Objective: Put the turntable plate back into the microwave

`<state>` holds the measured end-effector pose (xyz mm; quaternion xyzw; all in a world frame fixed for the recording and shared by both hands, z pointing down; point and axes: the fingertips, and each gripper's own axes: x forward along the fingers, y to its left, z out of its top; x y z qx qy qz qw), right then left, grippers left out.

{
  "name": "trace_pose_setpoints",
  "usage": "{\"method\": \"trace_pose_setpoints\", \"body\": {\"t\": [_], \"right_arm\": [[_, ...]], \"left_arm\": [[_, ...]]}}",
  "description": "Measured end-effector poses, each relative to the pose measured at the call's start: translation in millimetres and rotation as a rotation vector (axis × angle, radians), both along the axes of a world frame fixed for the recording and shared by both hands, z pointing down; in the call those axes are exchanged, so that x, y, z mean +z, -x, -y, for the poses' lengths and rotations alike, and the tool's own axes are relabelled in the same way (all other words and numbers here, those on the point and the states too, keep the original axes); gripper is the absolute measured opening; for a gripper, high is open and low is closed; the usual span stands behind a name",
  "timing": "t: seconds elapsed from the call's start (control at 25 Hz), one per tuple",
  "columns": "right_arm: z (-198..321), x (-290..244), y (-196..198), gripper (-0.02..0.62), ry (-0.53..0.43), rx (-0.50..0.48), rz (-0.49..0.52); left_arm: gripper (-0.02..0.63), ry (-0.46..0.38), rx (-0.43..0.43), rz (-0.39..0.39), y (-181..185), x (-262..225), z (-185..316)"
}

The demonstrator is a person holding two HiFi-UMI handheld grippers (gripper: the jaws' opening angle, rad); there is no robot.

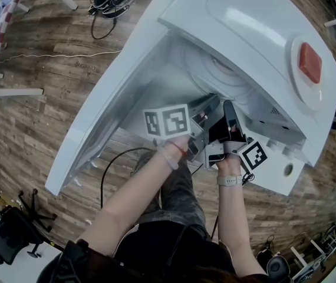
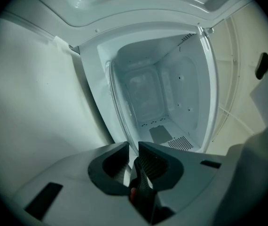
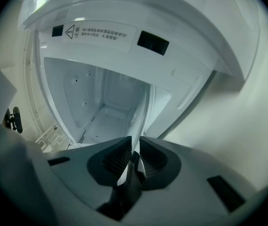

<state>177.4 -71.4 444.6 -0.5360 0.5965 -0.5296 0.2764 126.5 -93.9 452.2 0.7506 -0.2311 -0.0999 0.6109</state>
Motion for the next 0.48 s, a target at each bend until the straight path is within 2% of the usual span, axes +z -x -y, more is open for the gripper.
{"method": "trace_pose_setpoints", "body": {"t": [0.2, 0.48], "right_arm": [[-0.2, 0.8, 6.1, 0.058, 0.003, -0.019, 0.002], [0.8, 2.6, 10.3, 0.058, 0.014, -0.031, 0.01]], "left_arm": [[0.067, -0.007, 0.014, 0.002, -1.2, 0.1, -0.5], [0.066, -0.007, 0.025, -0.057, -4.3, -0.3, -0.5]]}}
